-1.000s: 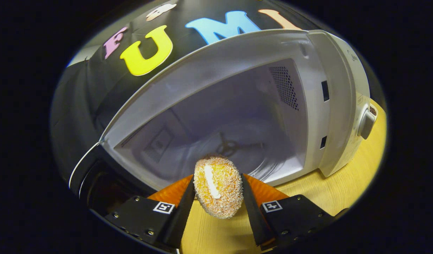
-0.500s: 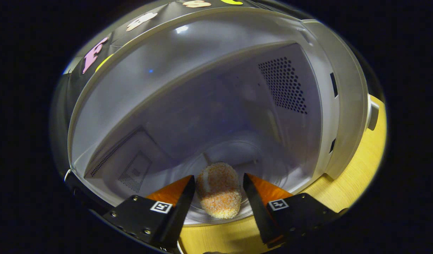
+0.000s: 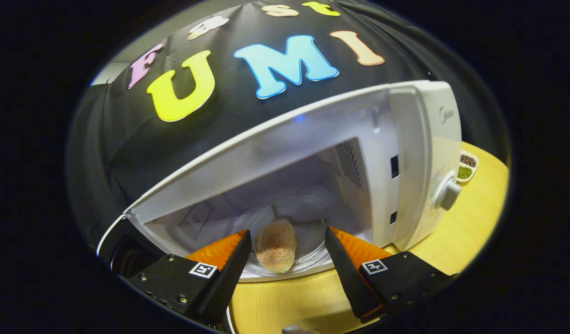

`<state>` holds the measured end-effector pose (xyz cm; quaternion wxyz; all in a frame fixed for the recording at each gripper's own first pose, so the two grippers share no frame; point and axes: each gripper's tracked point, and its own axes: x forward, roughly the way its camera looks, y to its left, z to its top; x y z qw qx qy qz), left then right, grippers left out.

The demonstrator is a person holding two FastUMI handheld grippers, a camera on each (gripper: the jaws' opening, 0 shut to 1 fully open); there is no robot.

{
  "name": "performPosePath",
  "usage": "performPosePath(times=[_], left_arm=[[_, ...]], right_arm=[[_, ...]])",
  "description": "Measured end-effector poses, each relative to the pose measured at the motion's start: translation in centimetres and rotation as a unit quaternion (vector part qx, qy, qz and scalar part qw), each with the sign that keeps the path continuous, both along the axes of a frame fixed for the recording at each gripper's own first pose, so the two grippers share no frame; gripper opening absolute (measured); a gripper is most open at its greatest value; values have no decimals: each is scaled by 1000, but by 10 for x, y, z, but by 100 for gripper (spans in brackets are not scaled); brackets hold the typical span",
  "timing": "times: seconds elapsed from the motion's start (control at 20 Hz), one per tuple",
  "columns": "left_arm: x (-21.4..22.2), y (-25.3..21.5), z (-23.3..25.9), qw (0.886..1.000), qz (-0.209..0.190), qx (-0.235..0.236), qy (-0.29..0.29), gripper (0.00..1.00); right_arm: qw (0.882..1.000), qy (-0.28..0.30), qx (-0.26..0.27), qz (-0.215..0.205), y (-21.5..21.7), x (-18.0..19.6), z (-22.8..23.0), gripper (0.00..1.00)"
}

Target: Open the microwave oven with the left hand, put the food in, and close the microwave oven.

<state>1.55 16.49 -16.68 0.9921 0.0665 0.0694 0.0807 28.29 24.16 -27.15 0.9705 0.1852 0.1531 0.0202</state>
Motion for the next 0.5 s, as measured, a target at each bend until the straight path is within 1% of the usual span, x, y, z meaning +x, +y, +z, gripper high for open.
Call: performPosePath(times=[0.1,0.15,0.2,0.25,0.3,0.4,0.45,0.5], left_arm=[[-10,12,0,1000,6,10,-4,90],[-16,21,-2,1000,13,16,-3,94],[-22,30,-5,1000,20,20,-1,90],[-28,37,-9,999,24,26,-1,90],[-37,48,-19,999,35,35,7,90],[-54,64,-41,998,50,42,24,90],[-61,70,-50,997,57,42,32,98],[-67,76,-63,996,64,43,41,90]], right_arm=[[999,-32,-28,7,-16,-25,32,97],[998,-46,-41,12,-23,-39,47,97],[997,-56,-51,22,-28,-52,62,97],[996,-62,-63,31,-37,-64,74,97],[995,-59,-78,30,-49,-74,83,97],[992,-76,-98,38,-66,-96,114,97],[989,-88,-114,40,-75,-107,129,97],[986,-98,-132,42,-84,-118,142,97]])
